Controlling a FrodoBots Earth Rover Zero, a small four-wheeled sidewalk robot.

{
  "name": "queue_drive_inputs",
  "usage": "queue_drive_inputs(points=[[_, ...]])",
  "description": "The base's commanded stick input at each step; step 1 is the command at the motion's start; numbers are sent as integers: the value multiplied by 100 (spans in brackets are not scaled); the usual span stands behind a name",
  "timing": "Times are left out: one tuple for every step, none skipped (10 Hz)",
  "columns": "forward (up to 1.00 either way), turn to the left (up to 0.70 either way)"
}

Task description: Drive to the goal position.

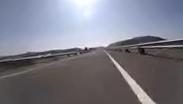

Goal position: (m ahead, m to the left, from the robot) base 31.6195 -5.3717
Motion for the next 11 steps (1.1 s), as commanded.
queue_drive_inputs(points=[[70,0],[70,0],[70,0],[70,0],[70,0],[70,0],[70,0],[70,0],[70,0],[70,0],[70,0]])
